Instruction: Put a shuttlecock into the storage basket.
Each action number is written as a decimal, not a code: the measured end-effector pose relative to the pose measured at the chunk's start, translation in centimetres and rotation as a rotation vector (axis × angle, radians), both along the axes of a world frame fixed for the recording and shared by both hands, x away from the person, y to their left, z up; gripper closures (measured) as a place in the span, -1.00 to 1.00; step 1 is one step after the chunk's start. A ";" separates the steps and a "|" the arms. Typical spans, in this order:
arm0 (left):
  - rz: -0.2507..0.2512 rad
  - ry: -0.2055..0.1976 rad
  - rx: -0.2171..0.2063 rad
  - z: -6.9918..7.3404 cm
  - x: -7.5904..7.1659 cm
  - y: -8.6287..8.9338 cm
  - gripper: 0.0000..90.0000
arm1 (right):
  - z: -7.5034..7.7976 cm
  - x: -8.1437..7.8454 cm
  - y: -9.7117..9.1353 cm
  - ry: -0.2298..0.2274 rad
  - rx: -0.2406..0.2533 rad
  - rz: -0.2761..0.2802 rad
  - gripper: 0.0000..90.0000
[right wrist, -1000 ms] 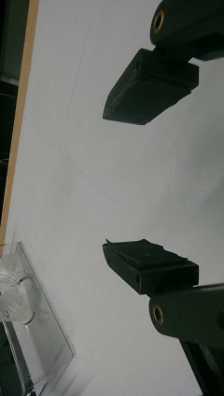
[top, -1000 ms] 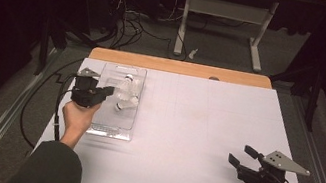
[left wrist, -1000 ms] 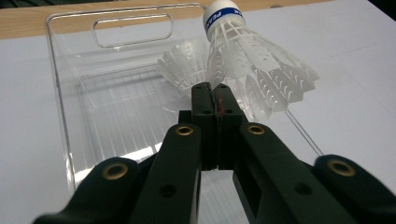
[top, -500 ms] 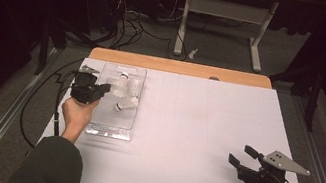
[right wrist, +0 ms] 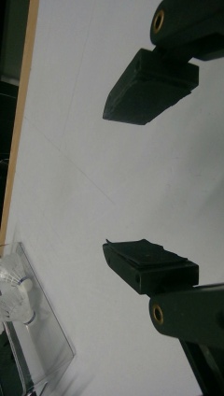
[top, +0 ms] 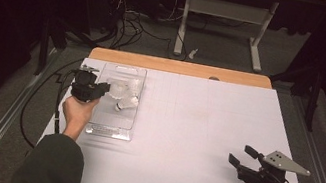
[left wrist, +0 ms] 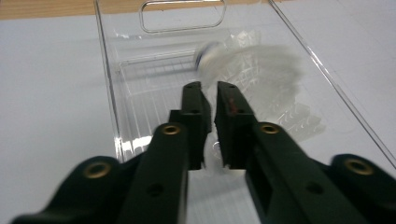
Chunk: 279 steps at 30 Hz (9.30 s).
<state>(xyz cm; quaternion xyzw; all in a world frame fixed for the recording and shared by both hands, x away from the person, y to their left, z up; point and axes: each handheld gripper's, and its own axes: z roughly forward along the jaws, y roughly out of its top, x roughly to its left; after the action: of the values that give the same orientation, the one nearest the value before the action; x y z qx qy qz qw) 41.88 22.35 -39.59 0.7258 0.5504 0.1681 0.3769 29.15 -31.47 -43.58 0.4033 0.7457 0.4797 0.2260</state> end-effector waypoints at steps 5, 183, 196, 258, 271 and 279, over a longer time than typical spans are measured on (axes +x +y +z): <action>-0.006 0.000 0.028 0.0 -0.2 -0.5 0.40 | 0.0 0.0 0.0 -0.001 -0.001 0.001 -0.31; -0.213 -0.186 -0.067 0.7 -10.5 -4.2 -0.23 | 0.0 0.1 0.1 -0.003 0.002 0.006 -0.31; -0.228 -0.187 -0.085 0.6 -11.2 -4.4 -0.23 | 0.0 0.1 0.1 -0.003 0.001 0.007 -0.31; -0.250 -0.212 -0.127 -0.7 -13.7 -4.2 -0.24 | 0.0 0.0 0.1 -0.004 0.001 0.008 -0.31; -0.233 -0.224 -0.130 -1.0 -13.9 -3.8 -0.25 | 0.0 0.1 0.1 -0.004 0.000 0.009 -0.31; -0.218 -0.229 -0.129 -1.4 -13.9 -3.5 -0.25 | 0.0 0.1 0.1 -0.004 0.000 0.009 -0.31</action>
<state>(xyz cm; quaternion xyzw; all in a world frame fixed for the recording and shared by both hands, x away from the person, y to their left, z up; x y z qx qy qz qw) 27.96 18.87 -40.96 0.7316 0.4315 0.1720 0.4990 29.21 -31.34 -43.56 0.3991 0.7470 0.4816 0.2253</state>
